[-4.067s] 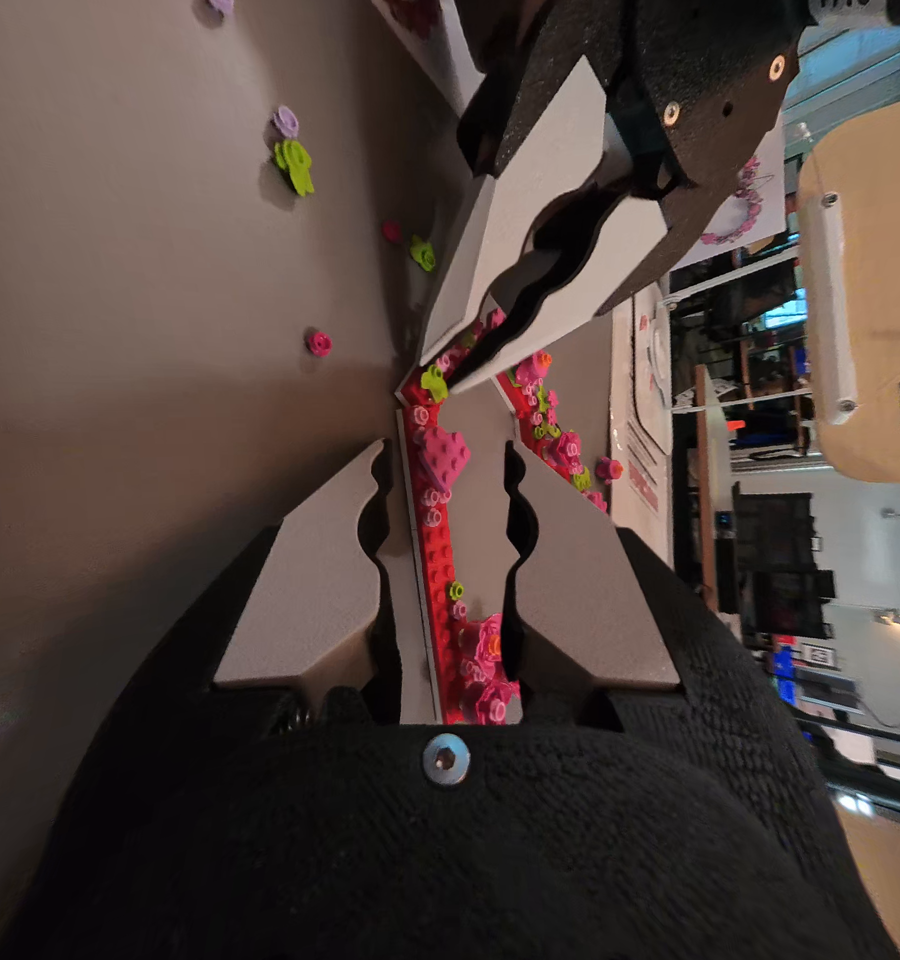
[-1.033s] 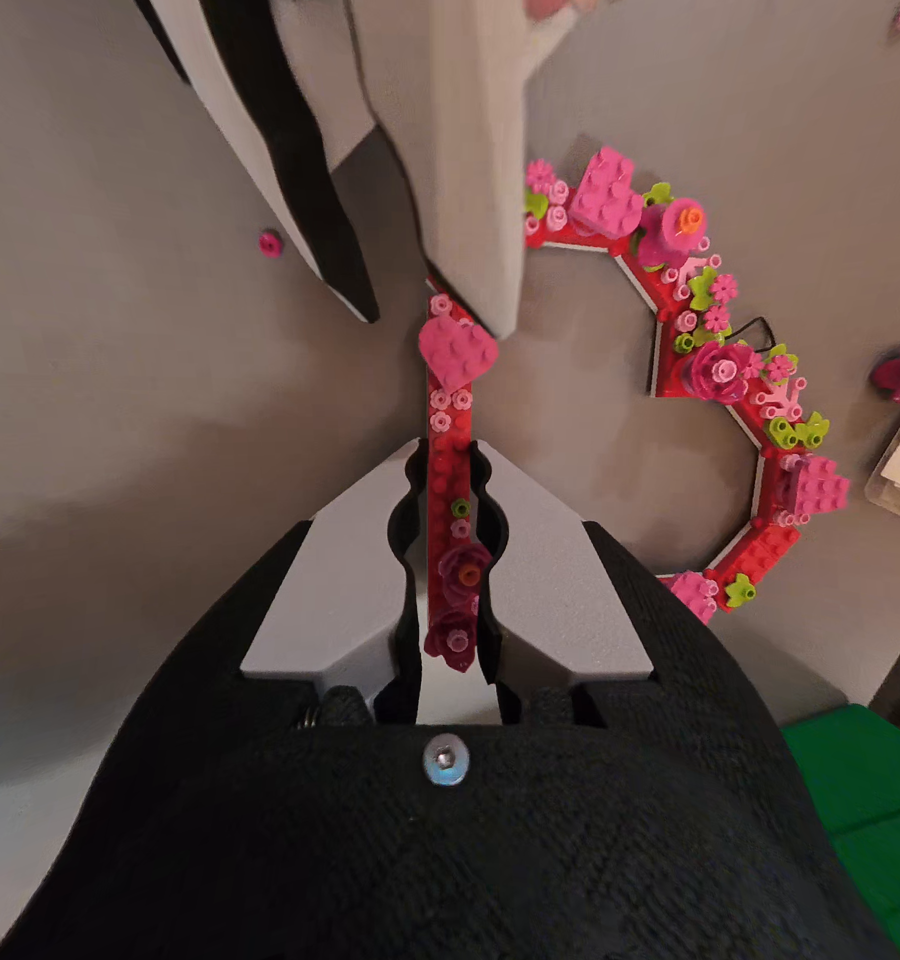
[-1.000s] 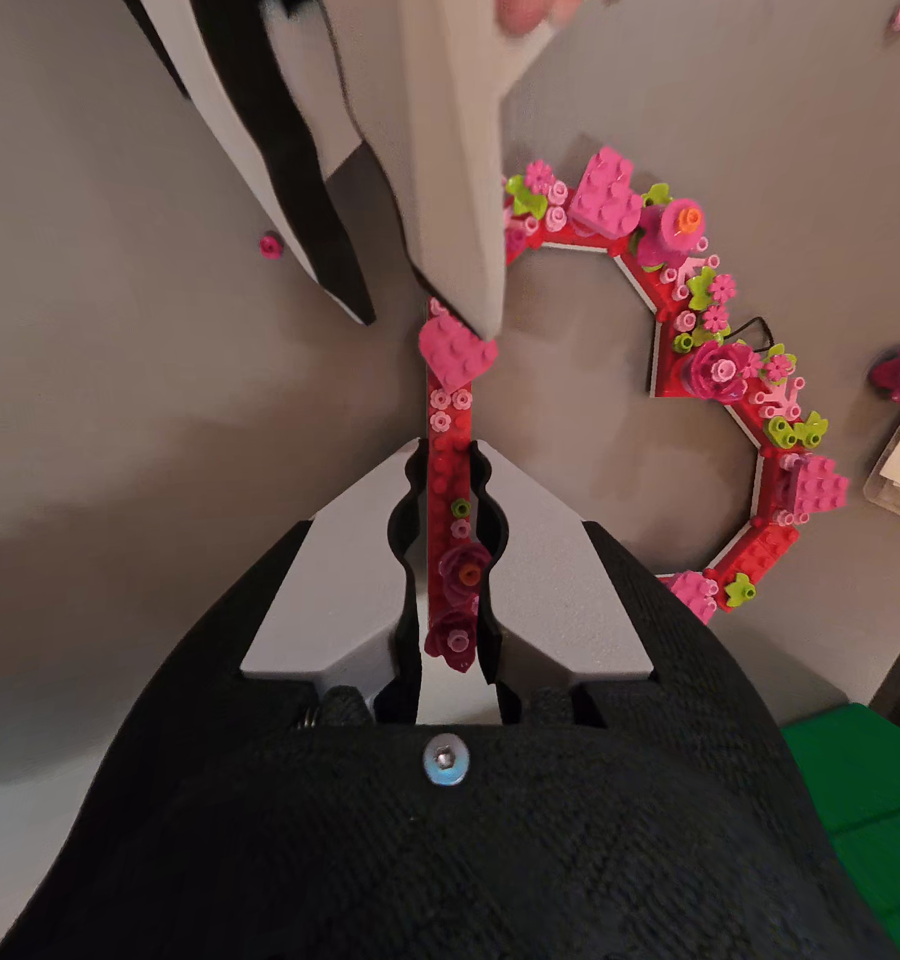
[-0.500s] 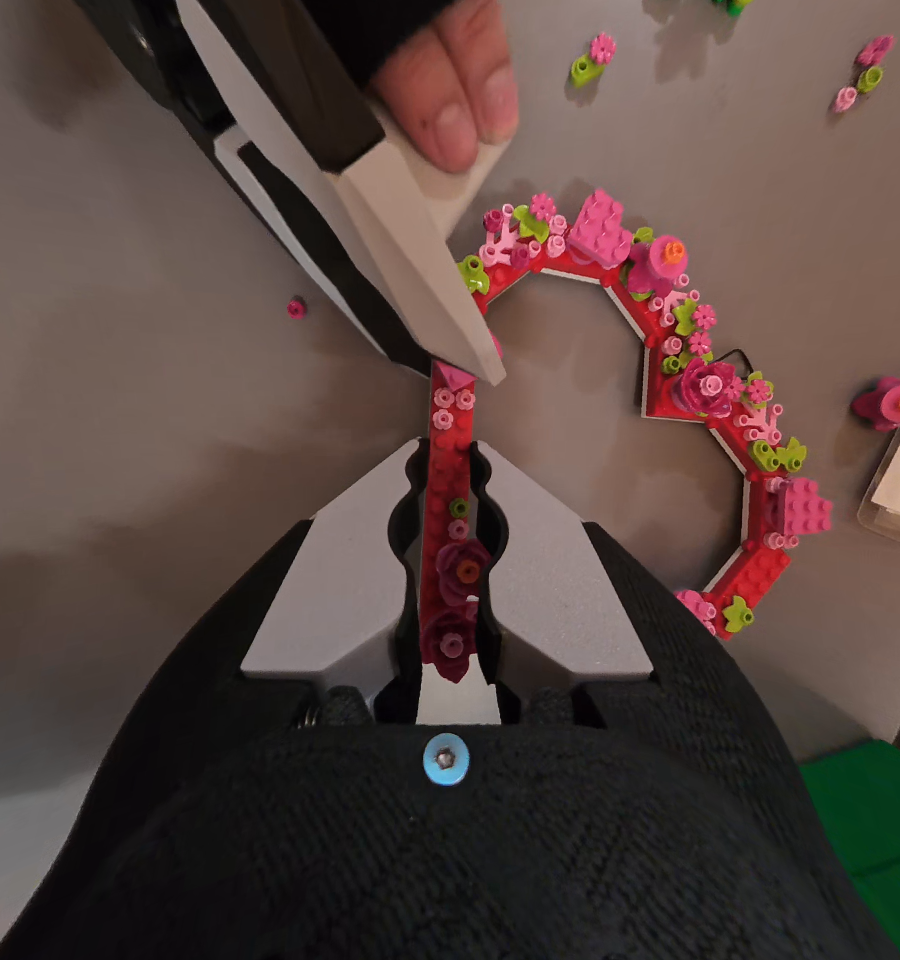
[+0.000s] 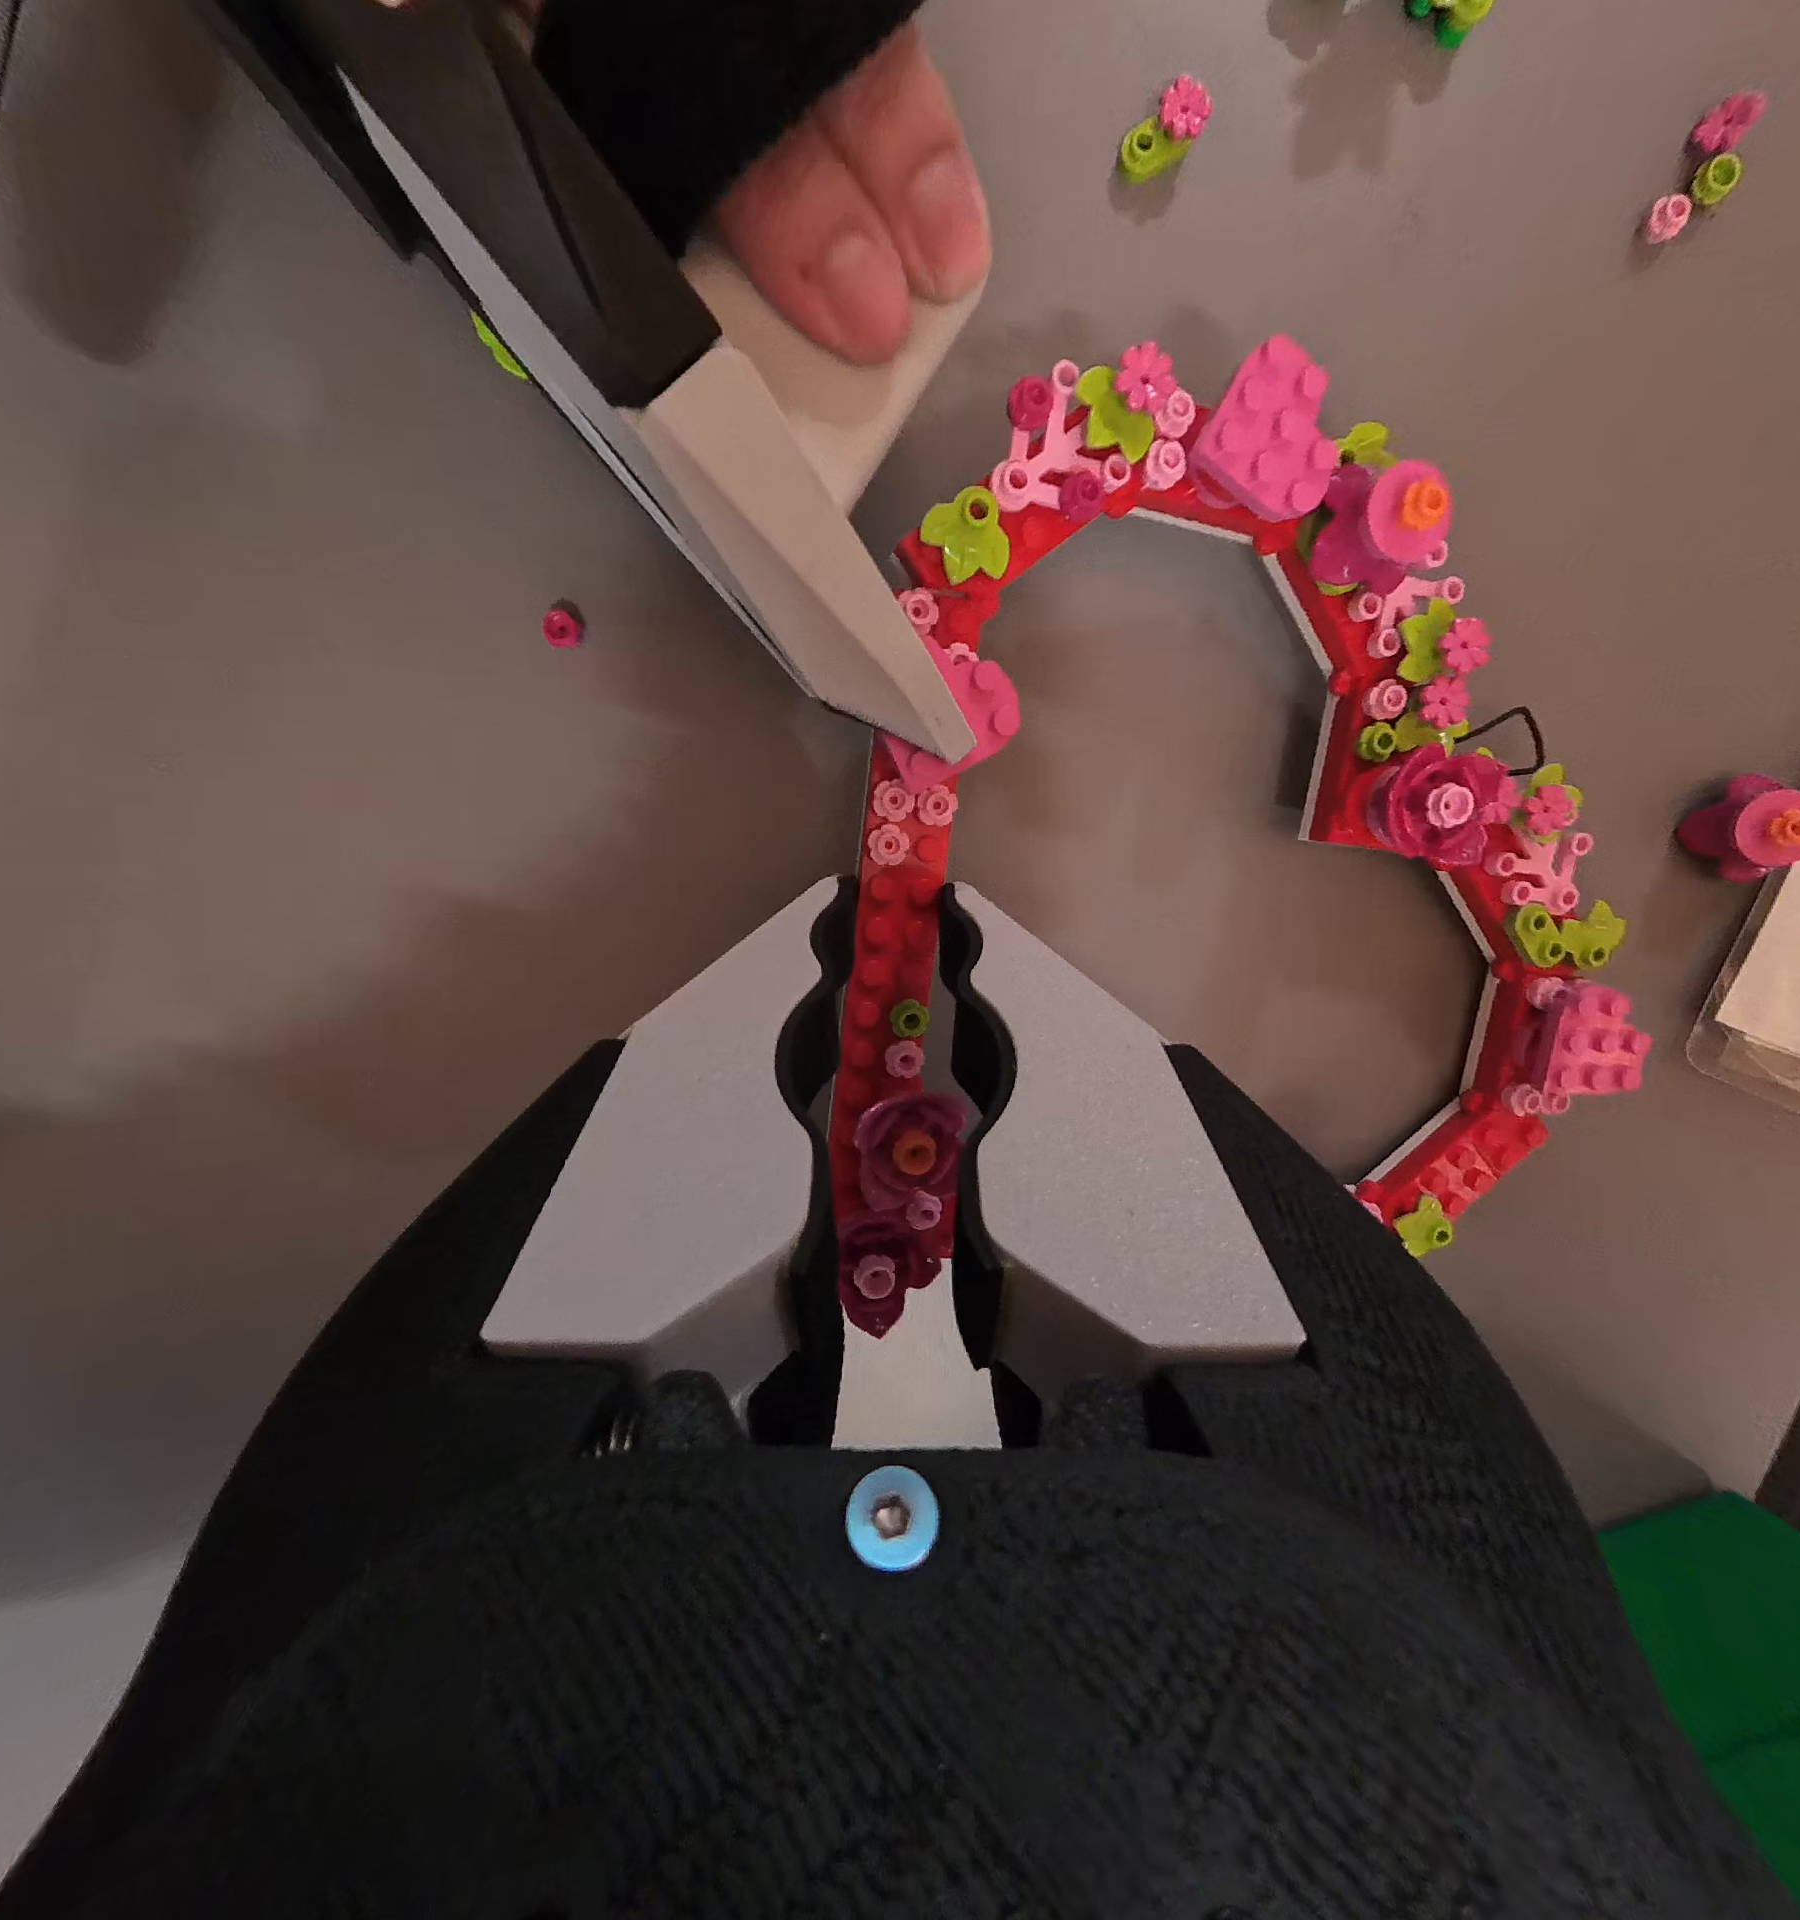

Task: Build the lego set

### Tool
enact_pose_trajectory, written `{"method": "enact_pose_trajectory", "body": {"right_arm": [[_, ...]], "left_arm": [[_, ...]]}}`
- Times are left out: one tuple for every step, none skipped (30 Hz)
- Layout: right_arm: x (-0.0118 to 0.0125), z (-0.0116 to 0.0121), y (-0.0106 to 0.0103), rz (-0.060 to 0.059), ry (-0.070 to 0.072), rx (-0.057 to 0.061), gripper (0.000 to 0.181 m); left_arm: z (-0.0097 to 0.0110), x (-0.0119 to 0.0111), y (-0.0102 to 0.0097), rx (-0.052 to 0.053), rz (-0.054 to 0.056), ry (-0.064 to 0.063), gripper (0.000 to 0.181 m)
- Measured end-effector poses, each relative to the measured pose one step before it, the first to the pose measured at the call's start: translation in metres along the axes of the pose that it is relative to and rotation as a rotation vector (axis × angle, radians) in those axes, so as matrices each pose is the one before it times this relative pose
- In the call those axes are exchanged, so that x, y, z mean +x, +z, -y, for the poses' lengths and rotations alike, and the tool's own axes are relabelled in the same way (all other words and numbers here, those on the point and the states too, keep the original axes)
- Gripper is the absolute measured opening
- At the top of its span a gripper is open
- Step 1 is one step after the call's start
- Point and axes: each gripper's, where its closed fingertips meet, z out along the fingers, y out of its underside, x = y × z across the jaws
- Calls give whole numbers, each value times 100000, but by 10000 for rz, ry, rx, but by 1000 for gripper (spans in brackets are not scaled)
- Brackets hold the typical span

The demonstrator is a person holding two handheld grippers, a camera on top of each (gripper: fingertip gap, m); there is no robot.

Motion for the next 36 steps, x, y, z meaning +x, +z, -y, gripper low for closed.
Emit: {"method": "enact_pose_trajectory", "body": {"right_arm": [[-4, -47, 87, 13, -21, -30, 14], [10, -25, 87, 3, -7, -16, 14], [22, -9, 84, -6, -4, -8, 14], [19, -21, 67, 1, -1, -13, 14], [0, -25, 65, 7, -1, -16, 14], [-17, -31, 61, 7, -6, -15, 14], [11, -23, 44, -15, -2, -2, 14], [41, -3, 32, -32, 5, 7, 14], [34, -37, 39, -25, 11, 2, 14], [3, -38, 37, -17, 9, 6, 14], [3, -21, 23, -31, -6, 18, 14], [-8, -15, 24, -47, -15, 33, 14], [5, 22, 19, -57, -13, 53, 14], [18, -15, 32, -73, -16, 35, 14], [-19, -138, 81, -48, -21, -35, 14], [-14, -164, 100, -51, -39, -46, 14], [-21, -135, 114, -49, -37, -26, 14], [-28, -185, 124, -31, -22, -58, 14], [-21, -130, 106, -34, -37, -32, 14], [-5, -87, 117, -39, -35, -11, 14], [-4, -58, 108, -33, -31, -14, 14], [27, -57, 117, -49, -56, -31, 14], [60, -28, 106, -70, -55, -37, 14], [29, -39, 87, -52, -60, -56, 14], [4, -30, 76, -49, -59, -55, 14], [-7, -22, 46, -52, -48, -46, 14], [3, -16, 29, -51, -49, -33, 15], [-1, -9, 11, -50, -44, -15, 14], [-6, -13, 24, -45, -22, -7, 14], [3, -17, 16, -38, -5, -2, 14], [-7, -27, 32, -39, -10, 1, 14], [-5, -18, 36, -40, -10, 8, 14], [7, 29, 28, -43, -2, 34, 14], [3, 18, 16, -31, 11, 26, 14], [2, -14, 23, -23, 6, 3, 14], [8, 17, 7, -21, 15, 17, 14]], "left_arm": [[7, 54, 22, 4, -38, -66, 17], [-36, 41, 23, -26, -25, -22, 17], [-46, 20, 17, -37, -5, 26, 16], [-23, 32, 20, -20, -2, 36, 16], [-1, 45, 14, -5, -9, 22, 16], [10, 47, 7, 24, -4, 16, 16], [-24, 54, 22, 9, -9, -7, 16], [-48, 69, 51, -8, -11, -37, 16], [-15, 102, 53, 4, -33, -83, 16], [15, 106, 27, 26, -40, -62, 16], [39, 65, 8, 54, -14, -28, 17], [51, 81, -49, 82, -26, -46, 17], [112, 80, -125, 93, -86, -114, 20], [153, -123, -225, 102, -22, -267, 29], [53, -22, -325, 39, -181, -297, 38], [34, 13, -424, 84, -283, -363, 44], [-12, -122, -512, 160, -300, -435, 48], [-40, -140, -560, 234, -409, -585, 48], [-123, -284, -522, 226, -452, -846, 48], [-147, -249, -459, 185, -621, -960, 43], [-155, 20, -364, 140, -866, -956, 33], [-194, -236, -243, 87, -681, -900, 30], [-262, -229, -135, 20, -596, -630, 21], [-257, -272, -7, -21, -409, -336, 15], [-180, -544, 60, -24, -58, -99, 7], [-128, -158, 162, -31, -154, 133, 0], [-145, 165, 313, -61, -251, 124, 0], [-231, 286, 438, -133, -260, 13, 0], [-249, 378, 483, -141, -271, -4, 0], [-230, 246, 446, -119, -124, 40, 0], [-318, 157, 379, -198, -48, 90, 0], [-338, 33, 270, -223, 27, 93, 0], [-71, -39, 149, -54, 74, 12, 0], [-9, 111, 70, -34, -75, -79, 0], [7, 40, -10, -37, -64, -78, 0], [-37, 11, -1, -74, -56, -58, 0]]}}
